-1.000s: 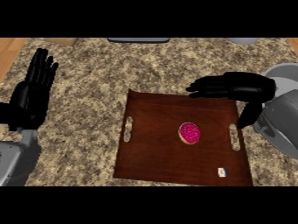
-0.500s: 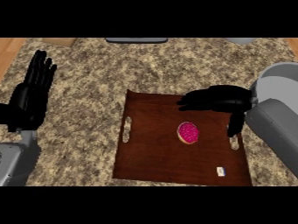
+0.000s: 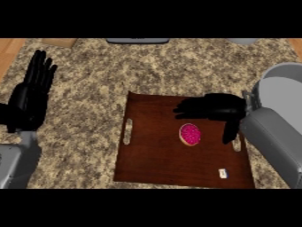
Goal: Pick the cupcake from the tray and place it in the pot
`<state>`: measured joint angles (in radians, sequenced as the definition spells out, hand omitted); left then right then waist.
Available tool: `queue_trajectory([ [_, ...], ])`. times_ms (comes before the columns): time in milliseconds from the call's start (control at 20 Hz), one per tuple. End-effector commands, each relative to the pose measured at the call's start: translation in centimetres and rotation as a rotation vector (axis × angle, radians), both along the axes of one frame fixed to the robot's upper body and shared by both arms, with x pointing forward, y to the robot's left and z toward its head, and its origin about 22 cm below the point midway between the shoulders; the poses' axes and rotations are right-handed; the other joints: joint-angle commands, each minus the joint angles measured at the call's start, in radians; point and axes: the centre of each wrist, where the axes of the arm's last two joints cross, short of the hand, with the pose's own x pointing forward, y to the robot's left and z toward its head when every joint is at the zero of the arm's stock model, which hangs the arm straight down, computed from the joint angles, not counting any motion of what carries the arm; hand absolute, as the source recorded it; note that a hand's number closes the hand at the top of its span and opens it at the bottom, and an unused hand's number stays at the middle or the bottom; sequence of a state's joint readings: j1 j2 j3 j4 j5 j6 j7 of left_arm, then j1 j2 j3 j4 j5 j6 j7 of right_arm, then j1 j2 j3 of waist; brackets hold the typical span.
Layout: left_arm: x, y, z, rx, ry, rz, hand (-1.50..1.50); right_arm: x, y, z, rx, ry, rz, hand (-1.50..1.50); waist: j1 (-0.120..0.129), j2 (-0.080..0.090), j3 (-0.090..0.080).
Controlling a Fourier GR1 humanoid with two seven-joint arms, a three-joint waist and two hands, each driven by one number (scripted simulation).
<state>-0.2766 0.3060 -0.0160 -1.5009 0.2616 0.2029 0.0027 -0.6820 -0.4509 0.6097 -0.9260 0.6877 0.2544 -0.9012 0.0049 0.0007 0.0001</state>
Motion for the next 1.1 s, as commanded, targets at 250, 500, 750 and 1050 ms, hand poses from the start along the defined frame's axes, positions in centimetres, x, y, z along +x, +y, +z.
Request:
queue_trajectory([
  [250,-0.8,-0.1,1.2,0.002,-0.006,0.001,0.0,-0.9,3.0,0.0,-0.058,-0.02,-0.035,-1.5,-0.002,-0.003,0.0],
  [500,0.8,-2.0,0.2,-0.009,-0.015,0.001,0.0,-0.9,2.9,-4.4,-0.026,0.004,-0.016,-1.5,0.0,0.001,0.0],
  [750,-0.1,0.3,1.6,0.001,-0.012,-0.014,0.0,-0.9,4.5,-4.4,-0.038,0.016,0.011,-1.5,0.0,-0.001,0.0],
  [1050,0.0,-1.7,0.9,0.006,0.014,-0.003,0.0,-2.0,5.6,-6.7,-0.061,0.019,0.125,1.5,0.0,0.0,0.0],
])
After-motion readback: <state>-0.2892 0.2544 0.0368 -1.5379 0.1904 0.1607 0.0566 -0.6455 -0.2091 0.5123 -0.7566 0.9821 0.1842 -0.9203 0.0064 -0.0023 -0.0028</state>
